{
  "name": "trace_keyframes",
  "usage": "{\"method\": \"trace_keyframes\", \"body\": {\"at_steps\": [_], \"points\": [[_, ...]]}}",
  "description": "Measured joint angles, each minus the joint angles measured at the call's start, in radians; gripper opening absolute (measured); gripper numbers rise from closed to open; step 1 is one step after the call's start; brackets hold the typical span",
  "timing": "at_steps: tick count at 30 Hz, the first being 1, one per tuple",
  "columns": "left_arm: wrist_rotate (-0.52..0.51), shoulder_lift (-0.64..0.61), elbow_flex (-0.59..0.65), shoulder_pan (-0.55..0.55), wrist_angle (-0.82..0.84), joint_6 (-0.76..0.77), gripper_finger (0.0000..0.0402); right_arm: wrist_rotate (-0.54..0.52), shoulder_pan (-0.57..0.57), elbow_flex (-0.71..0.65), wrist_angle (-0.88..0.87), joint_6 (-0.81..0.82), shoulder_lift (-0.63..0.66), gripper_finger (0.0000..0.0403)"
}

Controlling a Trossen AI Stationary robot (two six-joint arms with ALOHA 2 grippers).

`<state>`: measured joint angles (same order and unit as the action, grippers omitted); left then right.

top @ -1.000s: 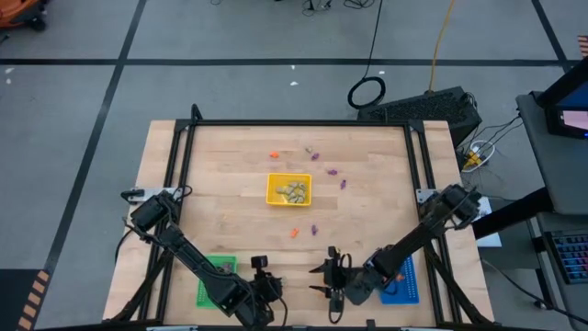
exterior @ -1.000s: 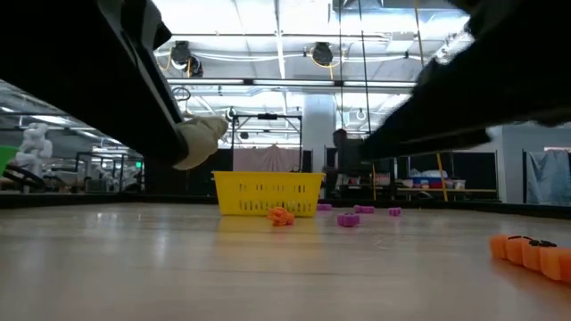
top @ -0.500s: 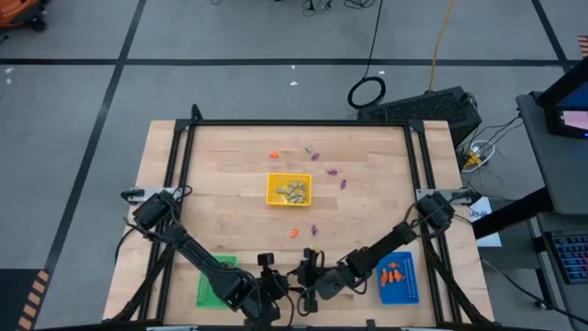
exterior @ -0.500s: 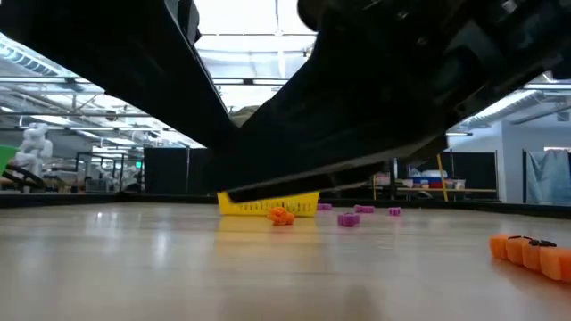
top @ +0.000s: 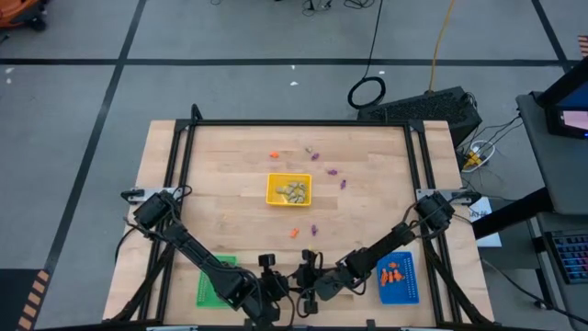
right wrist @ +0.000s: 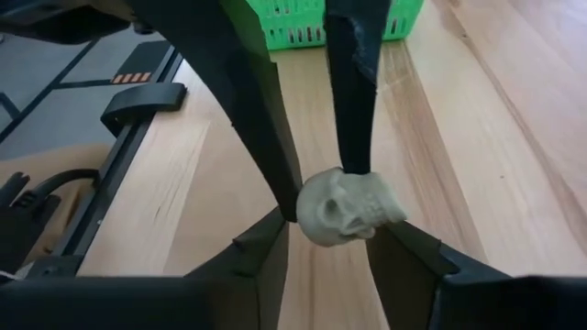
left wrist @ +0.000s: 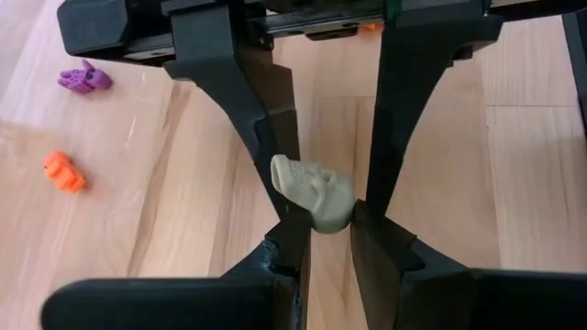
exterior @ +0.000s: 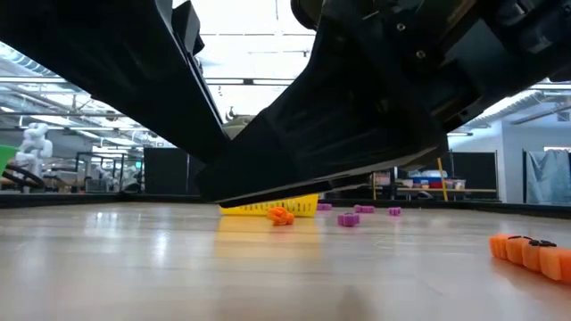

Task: Sort Halloween decoration
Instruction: Put the white skull toy in the yellow basket

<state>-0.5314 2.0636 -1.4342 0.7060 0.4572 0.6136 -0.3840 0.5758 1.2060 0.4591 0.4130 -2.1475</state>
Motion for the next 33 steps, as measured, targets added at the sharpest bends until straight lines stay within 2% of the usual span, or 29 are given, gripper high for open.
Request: {"method": "trace_keyframes", "body": {"at_steps": [5,14,17,33], "points": [[0.007,0.0,0.0,0.001,0.001,-0.002,0.0061,0.023,0.006,-0.001,0.009,-0.018,0.0,0.0132],[0.027,0.0,0.0,0.002,-0.001,-0.028,0.0062,0.05,0.013,-0.002,0.051,0.0,0.0,0.019],[0.029,0.0,0.0,0.002,-0.001,-0.028,0.0062,0.054,0.011,-0.002,0.059,0.001,0.0,0.0198],[0.049,-0.002,0.0,0.02,-0.007,-0.078,0.0062,0.153,0.004,-0.003,0.099,0.017,0.0,0.0171]]}}
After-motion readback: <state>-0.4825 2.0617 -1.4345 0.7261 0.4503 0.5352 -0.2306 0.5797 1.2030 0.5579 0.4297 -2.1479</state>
